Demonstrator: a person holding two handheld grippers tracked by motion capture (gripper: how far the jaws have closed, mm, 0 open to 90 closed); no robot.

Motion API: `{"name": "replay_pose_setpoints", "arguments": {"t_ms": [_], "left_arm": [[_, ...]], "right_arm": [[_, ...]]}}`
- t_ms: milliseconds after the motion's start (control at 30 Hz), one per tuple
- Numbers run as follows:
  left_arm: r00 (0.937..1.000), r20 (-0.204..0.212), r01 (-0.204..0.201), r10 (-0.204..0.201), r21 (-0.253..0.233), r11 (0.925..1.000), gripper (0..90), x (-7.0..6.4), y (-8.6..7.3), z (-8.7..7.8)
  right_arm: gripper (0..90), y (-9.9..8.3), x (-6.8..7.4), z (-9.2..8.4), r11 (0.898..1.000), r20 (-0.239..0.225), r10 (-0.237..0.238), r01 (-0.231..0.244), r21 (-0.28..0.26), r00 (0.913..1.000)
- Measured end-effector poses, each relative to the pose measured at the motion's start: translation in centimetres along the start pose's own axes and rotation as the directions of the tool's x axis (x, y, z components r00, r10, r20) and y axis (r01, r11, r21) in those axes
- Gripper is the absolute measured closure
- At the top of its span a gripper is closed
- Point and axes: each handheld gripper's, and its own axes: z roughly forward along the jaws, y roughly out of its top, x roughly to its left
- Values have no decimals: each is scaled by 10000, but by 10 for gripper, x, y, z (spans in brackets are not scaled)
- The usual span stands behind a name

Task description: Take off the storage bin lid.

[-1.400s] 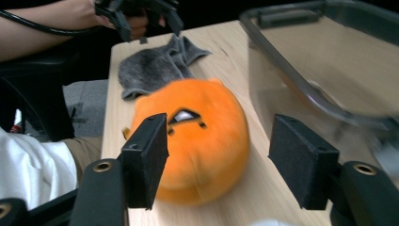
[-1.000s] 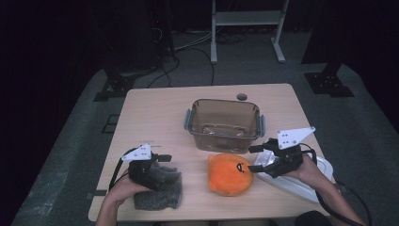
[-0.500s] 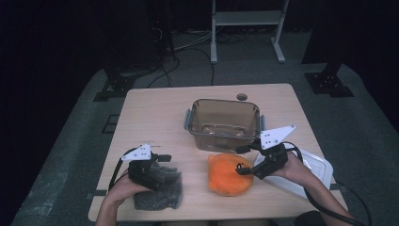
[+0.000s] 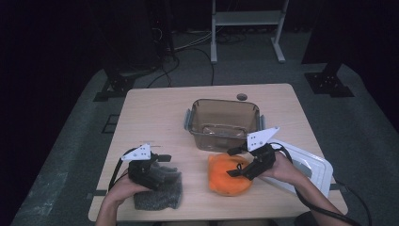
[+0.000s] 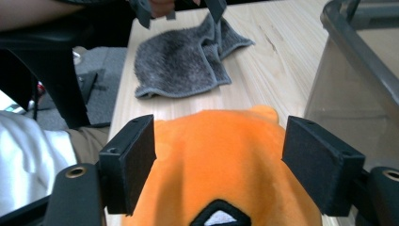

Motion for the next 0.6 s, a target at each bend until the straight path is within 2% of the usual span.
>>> {"name": "replay_pose_setpoints", "arguments": {"t_ms": [267, 467, 600], "left_arm": [[10000, 24, 6, -6, 3, 10000, 95, 0, 0, 0], [10000, 34, 18, -18, 7, 10000, 95, 1, -1, 0], [10000, 28, 14, -14, 16, 10000, 95, 0, -1, 0]], "right_arm": [[250, -9, -2, 13, 9990, 207, 89, -98, 432, 9997], [244, -15, -3, 19, 9985, 281, 244, -258, 480, 9993], [302, -17, -3, 23, 9967, 500, 317, -354, 734, 9982]]}}
